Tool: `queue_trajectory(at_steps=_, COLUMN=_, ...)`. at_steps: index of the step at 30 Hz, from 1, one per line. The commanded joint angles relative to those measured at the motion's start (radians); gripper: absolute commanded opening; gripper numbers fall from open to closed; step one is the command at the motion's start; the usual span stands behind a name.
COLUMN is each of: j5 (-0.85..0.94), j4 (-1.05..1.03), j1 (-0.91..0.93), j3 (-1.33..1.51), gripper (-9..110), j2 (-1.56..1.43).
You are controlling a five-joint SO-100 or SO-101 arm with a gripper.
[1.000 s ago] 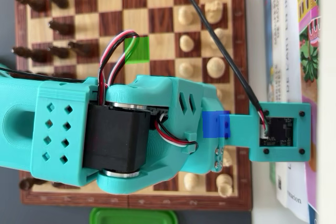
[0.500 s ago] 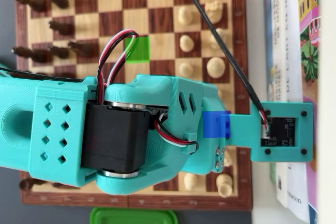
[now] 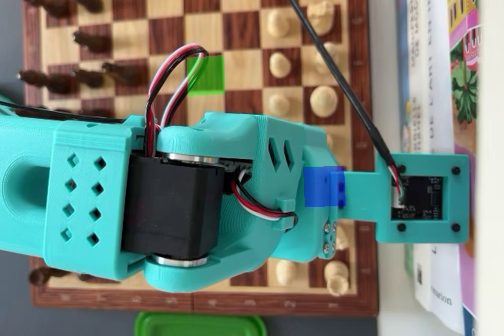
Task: Play chess
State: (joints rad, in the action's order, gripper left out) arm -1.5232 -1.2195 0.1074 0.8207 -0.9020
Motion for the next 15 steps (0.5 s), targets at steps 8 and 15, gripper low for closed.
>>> queue_trajectory(at_steps=8, j5=0.005, j4=-0.002, j1=0.014, j3=-0.058, gripper=8, j2=-0.008)
queue_trajectory(at_steps=15, j5=0.026, j4=-0.002, j1=0.014, j3=-0.052, gripper=5, j2=-0.017)
